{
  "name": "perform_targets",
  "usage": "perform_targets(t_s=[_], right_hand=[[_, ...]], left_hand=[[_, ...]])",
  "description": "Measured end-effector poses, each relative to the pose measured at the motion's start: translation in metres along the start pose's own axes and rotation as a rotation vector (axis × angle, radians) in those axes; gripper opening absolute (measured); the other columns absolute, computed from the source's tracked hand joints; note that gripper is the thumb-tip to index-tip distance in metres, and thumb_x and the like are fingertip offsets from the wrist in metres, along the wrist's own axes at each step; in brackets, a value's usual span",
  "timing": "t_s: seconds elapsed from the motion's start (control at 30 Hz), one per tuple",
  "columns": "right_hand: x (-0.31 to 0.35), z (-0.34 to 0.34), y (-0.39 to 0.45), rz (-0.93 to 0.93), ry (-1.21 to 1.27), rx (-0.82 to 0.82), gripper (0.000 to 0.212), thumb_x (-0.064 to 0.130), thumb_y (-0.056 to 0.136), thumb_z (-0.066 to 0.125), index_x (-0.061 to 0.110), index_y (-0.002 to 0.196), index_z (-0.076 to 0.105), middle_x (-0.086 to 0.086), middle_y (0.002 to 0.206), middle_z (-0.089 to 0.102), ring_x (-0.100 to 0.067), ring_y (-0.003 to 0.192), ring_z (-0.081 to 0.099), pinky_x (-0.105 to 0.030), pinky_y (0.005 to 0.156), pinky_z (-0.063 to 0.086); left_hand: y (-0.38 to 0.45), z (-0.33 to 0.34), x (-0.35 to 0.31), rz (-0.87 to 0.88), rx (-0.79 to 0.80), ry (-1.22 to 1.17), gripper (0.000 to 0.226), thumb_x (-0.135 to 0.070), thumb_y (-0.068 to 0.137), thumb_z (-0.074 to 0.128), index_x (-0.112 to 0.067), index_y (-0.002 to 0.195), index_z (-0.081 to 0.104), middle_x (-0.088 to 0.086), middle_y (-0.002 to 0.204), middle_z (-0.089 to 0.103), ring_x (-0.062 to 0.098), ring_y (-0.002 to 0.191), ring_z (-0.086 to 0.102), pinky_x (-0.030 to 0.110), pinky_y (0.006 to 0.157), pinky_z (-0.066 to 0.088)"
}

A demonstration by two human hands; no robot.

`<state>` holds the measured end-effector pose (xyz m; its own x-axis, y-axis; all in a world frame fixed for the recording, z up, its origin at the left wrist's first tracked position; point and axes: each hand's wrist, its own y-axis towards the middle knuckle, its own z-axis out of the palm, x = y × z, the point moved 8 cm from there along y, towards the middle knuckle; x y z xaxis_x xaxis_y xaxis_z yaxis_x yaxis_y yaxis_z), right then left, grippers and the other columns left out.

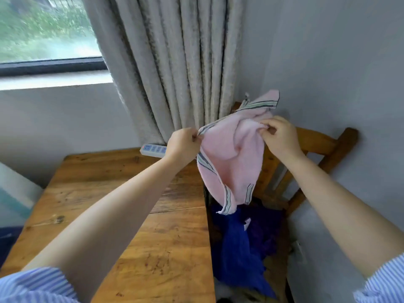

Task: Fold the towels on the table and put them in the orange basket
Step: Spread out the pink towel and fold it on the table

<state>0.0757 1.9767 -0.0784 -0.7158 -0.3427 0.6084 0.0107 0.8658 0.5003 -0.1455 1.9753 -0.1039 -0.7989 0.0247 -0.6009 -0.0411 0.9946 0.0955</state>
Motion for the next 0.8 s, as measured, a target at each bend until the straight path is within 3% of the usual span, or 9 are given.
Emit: perform_targets(t_s=[0.13, 0.27, 0.33, 0.47, 0.57, 0.7, 0.8], right_hand=[[0.077, -0.010, -0.039, -0.074, -0.021, 0.002, 0.019, -0.009, 0.082, 0.053, -0.008, 0.094, 0.068, -0.028, 0.093, 0.064, -0.038, 0.087, 0.058, -0.015, 0.064, 0.028], [0.147, 0.005, -0.078, -0.092, -0.024, 0.122, 0.021, -0.007, 0.083, 0.051, -0.006, 0.096, 0.068, -0.027, 0.098, 0.065, -0.038, 0.093, 0.057, -0.022, 0.066, 0.031], [0.172, 0.023, -0.098, -0.056, 0.010, 0.201, 0.021, -0.006, 0.083, 0.051, -0.006, 0.096, 0.068, -0.026, 0.100, 0.066, -0.037, 0.095, 0.058, -0.021, 0.066, 0.032], [0.194, 0.056, -0.138, 0.085, 0.114, 0.288, 0.021, -0.002, 0.084, 0.051, -0.003, 0.097, 0.068, -0.019, 0.097, 0.068, -0.024, 0.085, 0.057, -0.018, 0.066, 0.035], [0.210, 0.095, -0.162, 0.138, 0.160, 0.363, 0.021, 0.001, 0.086, 0.052, -0.002, 0.100, 0.066, -0.019, 0.100, 0.067, -0.019, 0.086, 0.054, -0.026, 0.074, 0.039], [0.231, 0.137, -0.166, 0.134, 0.171, 0.391, 0.020, -0.001, 0.084, 0.052, -0.003, 0.097, 0.067, -0.020, 0.099, 0.068, -0.019, 0.085, 0.053, -0.026, 0.069, 0.039], [0.243, 0.176, -0.167, 0.149, 0.178, 0.372, 0.020, 0.002, 0.084, 0.053, -0.002, 0.097, 0.068, -0.018, 0.100, 0.068, -0.020, 0.086, 0.055, -0.025, 0.075, 0.038]], left_hand=[[-0.070, -0.058, 0.037, -0.030, -0.092, -0.042, 0.039, -0.015, 0.090, 0.049, -0.012, 0.054, 0.035, -0.001, 0.052, 0.036, 0.023, 0.065, 0.036, 0.031, 0.053, 0.019], [-0.132, -0.115, 0.082, -0.056, -0.172, -0.049, 0.036, -0.022, 0.092, 0.048, -0.005, 0.060, 0.047, 0.001, 0.055, 0.041, 0.023, 0.064, 0.038, 0.029, 0.056, 0.023], [-0.159, -0.140, 0.106, -0.090, -0.202, -0.031, 0.037, -0.021, 0.092, 0.048, -0.008, 0.058, 0.042, 0.001, 0.056, 0.042, 0.024, 0.066, 0.039, 0.030, 0.055, 0.018], [-0.199, -0.173, 0.150, -0.148, -0.244, -0.021, 0.027, -0.018, 0.093, 0.046, -0.006, 0.070, 0.053, 0.016, 0.078, 0.059, 0.030, 0.076, 0.049, 0.035, 0.064, 0.032], [-0.224, -0.197, 0.199, -0.219, -0.282, -0.055, 0.026, -0.019, 0.095, 0.043, -0.004, 0.076, 0.053, 0.010, 0.073, 0.053, 0.025, 0.071, 0.045, 0.031, 0.062, 0.031], [-0.238, -0.210, 0.254, -0.313, -0.293, -0.046, 0.032, -0.018, 0.096, 0.039, -0.008, 0.066, 0.045, 0.002, 0.064, 0.047, 0.023, 0.070, 0.044, 0.028, 0.058, 0.030], [-0.237, -0.208, 0.285, -0.362, -0.231, 0.021, 0.033, -0.018, 0.096, 0.038, -0.012, 0.064, 0.042, 0.002, 0.067, 0.048, 0.023, 0.071, 0.044, 0.028, 0.060, 0.030]])
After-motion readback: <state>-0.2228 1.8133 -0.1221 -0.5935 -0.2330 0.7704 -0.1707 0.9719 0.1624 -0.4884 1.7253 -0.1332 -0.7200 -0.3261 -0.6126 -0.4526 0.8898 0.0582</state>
